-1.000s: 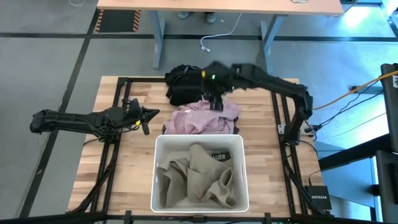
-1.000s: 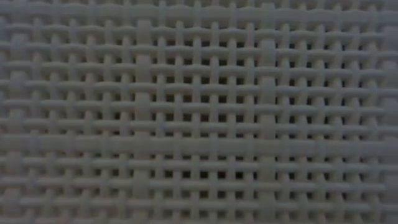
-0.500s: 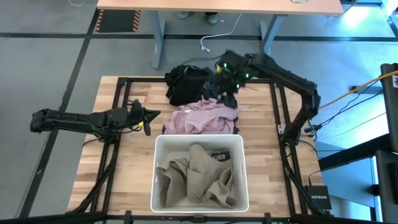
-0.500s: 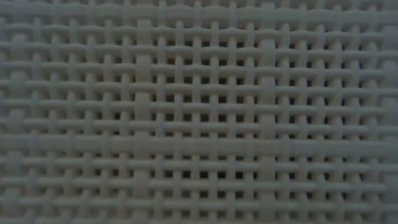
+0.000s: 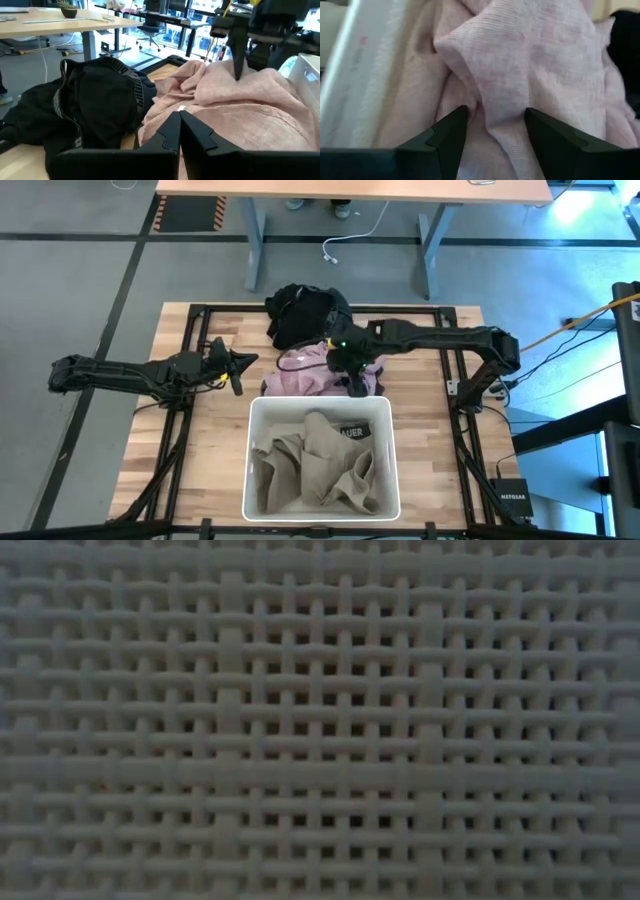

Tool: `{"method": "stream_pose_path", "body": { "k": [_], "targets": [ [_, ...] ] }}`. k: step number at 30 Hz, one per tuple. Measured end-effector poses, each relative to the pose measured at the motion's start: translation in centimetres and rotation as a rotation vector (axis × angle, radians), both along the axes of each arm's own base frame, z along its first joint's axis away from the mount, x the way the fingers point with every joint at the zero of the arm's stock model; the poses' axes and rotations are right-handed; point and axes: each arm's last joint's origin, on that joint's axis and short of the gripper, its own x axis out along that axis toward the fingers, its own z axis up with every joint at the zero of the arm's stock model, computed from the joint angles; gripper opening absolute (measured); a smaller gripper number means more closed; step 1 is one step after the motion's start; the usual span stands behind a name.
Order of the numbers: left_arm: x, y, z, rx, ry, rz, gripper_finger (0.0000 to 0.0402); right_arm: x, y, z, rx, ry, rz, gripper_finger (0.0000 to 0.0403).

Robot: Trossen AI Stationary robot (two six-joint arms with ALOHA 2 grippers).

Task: Sort clothes
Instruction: Put the pink shirt into the white bin

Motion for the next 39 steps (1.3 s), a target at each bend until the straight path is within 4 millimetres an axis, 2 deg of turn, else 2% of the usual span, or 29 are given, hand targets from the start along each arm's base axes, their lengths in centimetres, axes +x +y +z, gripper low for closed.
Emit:
{"method": "stream_pose_path", "body": {
  "k": [6,11,15,18,21,23,29,34,39],
  "targets": [
    [0.0,0.0,0.0,0.0,0.0,0.0,0.0,0.5,0.1,-1.5,-0.054,-0.083,-0.05,0.0218],
    [0.0,0.0,0.0,0.0,0.0,0.001,0.0,0.4,-0.1,-1.6,-0.099,-0.072,-0.092,0.0218],
    [0.0,0.0,0.0,0.0,-0.001,0.001,0.0,0.5,0.0,-0.1,-0.079,-0.06,-0.097,0.0218],
    [0.0,0.0,0.0,0.0,0.0,0.001,0.0,0.7,-0.1,1.8,-0.09,-0.052,-0.113,0.0218],
    [0.0,0.0,0.0,0.0,0.0,0.001,0.0,0.4,-0.7,4.2,-0.186,-0.086,-0.169,0.0218],
    [0.0,0.0,0.0,0.0,0.0,0.001,0.0,0.2,-1.3,4.2,-0.235,-0.062,-0.187,0.0218],
    [0.0,0.0,0.0,0.0,0.001,0.0,0.0,0.4,-1.9,0.0,-0.036,0.042,-0.086,0.0218],
    [0.0,0.0,0.0,0.016,0.01,-0.002,0.0,1.0,-1.4,-4.8,-0.05,0.161,-0.042,0.0218],
    [0.0,0.0,0.0,0.016,0.01,-0.002,0.0,1.8,-1.6,-6.9,-0.069,0.205,-0.053,0.0217]
  ]
}}
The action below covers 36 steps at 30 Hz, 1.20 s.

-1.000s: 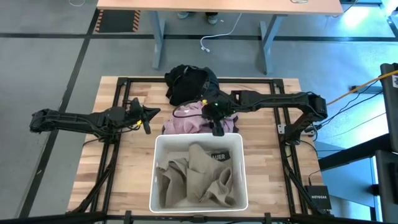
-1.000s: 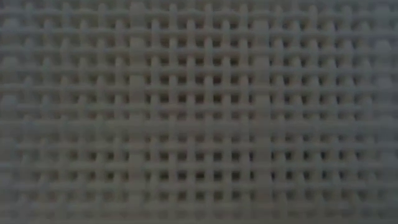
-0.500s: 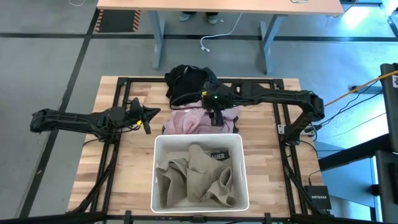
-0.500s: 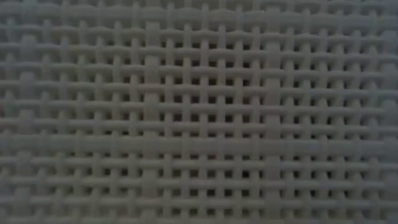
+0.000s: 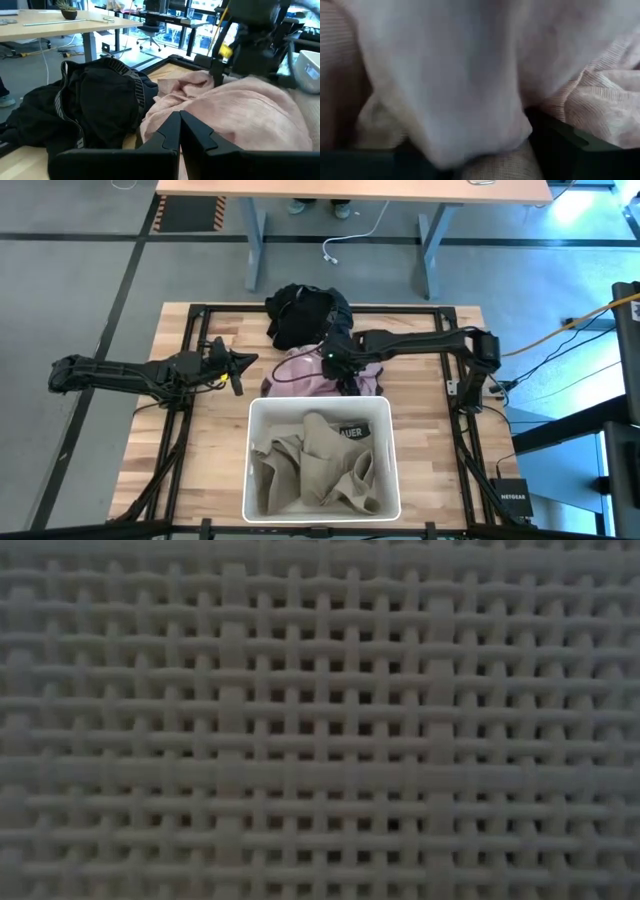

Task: Sort clothes
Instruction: Put the pink shirt into the white bin

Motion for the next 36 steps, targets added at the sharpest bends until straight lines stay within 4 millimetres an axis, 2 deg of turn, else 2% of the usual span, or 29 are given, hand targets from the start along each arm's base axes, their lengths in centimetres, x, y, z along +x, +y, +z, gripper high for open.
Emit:
{"method": "stream_pose_path", "body": {
  "k": [3,5,10,11,14,17,20,36],
  "targets": [
    [0.0,0.0,0.0,0.0,-0.001,0.0,0.0,0.3,0.0,-0.3,-0.007,-0.008,0.004,0.0203],
    [0.0,0.0,0.0,0.0,0.0,0.0,0.0,0.3,-0.1,-0.3,-0.026,-0.012,-0.001,0.0173],
    [0.0,0.0,0.0,0.0,0.0,0.0,0.0,0.3,-0.2,0.0,-0.035,-0.01,-0.03,0.004],
    [0.0,0.0,0.0,0.0,-0.001,0.0,0.0,0.4,-0.2,0.1,-0.038,-0.013,-0.031,0.0024],
    [0.0,0.0,0.0,-0.001,-0.001,0.0,0.0,0.5,-0.3,1.5,-0.065,-0.048,-0.043,0.0029],
    [0.0,0.0,0.0,-0.001,-0.001,0.0,0.0,0.5,-0.3,4.0,-0.09,-0.121,-0.055,0.0034],
    [0.0,0.0,0.0,0.0,-0.001,0.0,0.0,0.0,-0.3,7.0,-0.098,-0.205,-0.058,0.0015],
    [0.0,0.0,0.0,0.001,-0.001,0.0,0.0,-3.2,0.3,22.4,-0.138,-0.692,-0.082,0.0016]
  ]
}}
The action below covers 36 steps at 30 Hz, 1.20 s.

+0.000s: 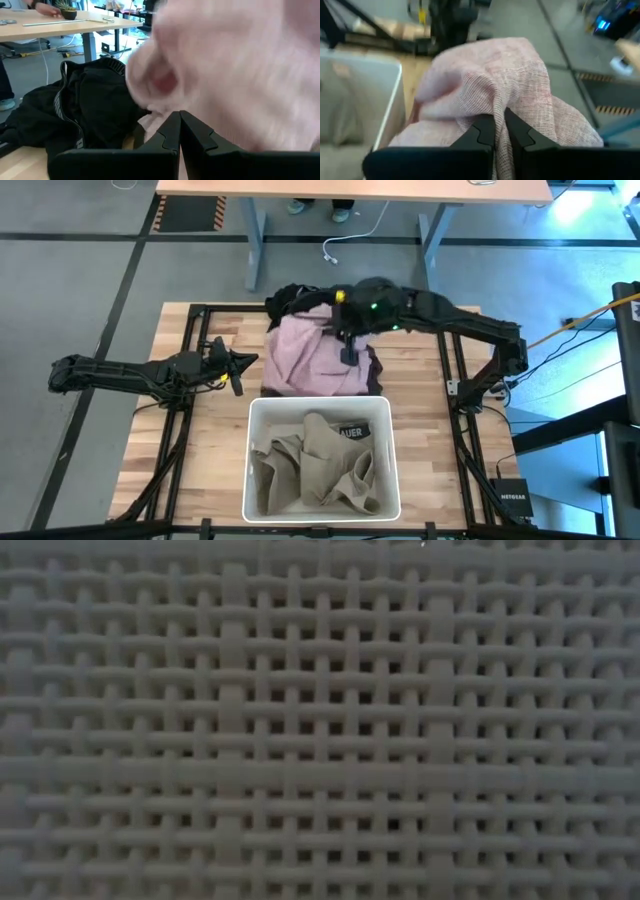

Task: Sort clothes
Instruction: Put the pink shirt into the white bin

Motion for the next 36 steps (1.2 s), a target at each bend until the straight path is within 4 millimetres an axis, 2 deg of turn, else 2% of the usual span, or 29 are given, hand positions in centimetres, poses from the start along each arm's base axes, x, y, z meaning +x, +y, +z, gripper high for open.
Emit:
{"method": "stream_pose_path", "body": {
  "k": [9,15,21,31,36],
  "targets": [
    [0.0,0.0,0.0,0.0,0.0,0.0,0.0,-2.7,0.5,7.1,-0.03,-0.232,0.016,0.0016],
    [0.0,0.0,0.0,0.0,0.0,0.0,0.0,-4.4,1.2,10.0,0.019,-0.339,0.095,0.0016],
    [0.0,0.0,0.0,0.005,0.003,-0.001,0.0,-6.0,3.7,12.3,0.037,-0.424,0.201,0.0016],
    [0.0,0.0,0.0,0.007,0.003,-0.001,0.0,-8.4,9.9,13.6,0.084,-0.464,0.436,0.0019],
    [0.0,0.0,0.0,0.007,0.003,0.001,0.0,-7.9,12.7,11.6,0.113,-0.297,0.52,0.0016]
  ]
}}
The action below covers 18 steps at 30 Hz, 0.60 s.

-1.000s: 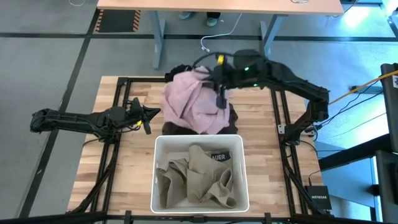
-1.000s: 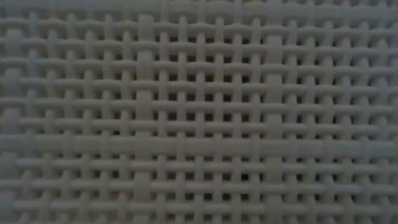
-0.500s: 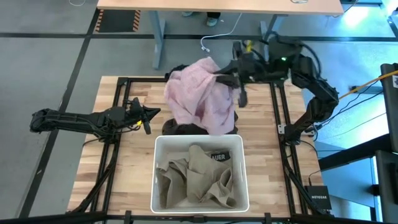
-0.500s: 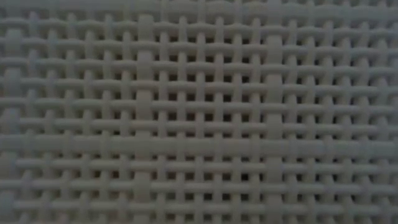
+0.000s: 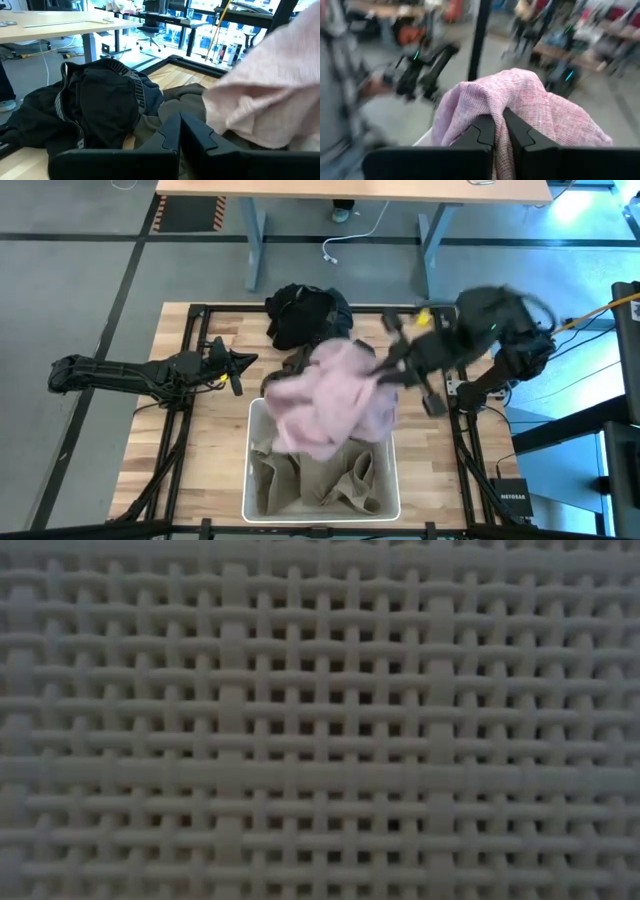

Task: Sort clothes
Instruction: Put the pink shirt into the white bin

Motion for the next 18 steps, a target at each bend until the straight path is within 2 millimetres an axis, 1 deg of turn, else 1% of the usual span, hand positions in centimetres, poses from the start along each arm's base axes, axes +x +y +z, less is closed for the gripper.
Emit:
{"method": "stream_pose_path", "body": {
  "k": [2,5,9,11,14,18],
  "targets": [
    [0.0,0.0,0.0,0.0,0.0,0.003,0.0,1.1,1.2,-1.7,-0.018,0.097,-0.01,0.0017],
    [0.0,0.0,0.0,0.001,0.0,0.004,0.0,3.1,2.8,-4.9,-0.05,0.238,-0.045,0.002],
    [0.0,0.0,0.0,0.001,0.0,0.004,0.0,5.2,3.9,-9.8,-0.08,0.39,-0.084,0.0017],
    [0.0,0.0,0.0,0.001,0.0,0.004,0.0,5.9,4.0,-12.5,-0.109,0.473,-0.143,0.0016],
    [0.0,0.0,0.0,0.001,0.0,0.004,0.0,6.9,3.6,-16.5,-0.156,0.561,-0.248,0.0018],
    [0.0,0.0,0.0,-0.004,-0.003,0.005,0.0,7.3,2.6,-20.8,-0.218,0.658,-0.365,0.004]
  ]
}}
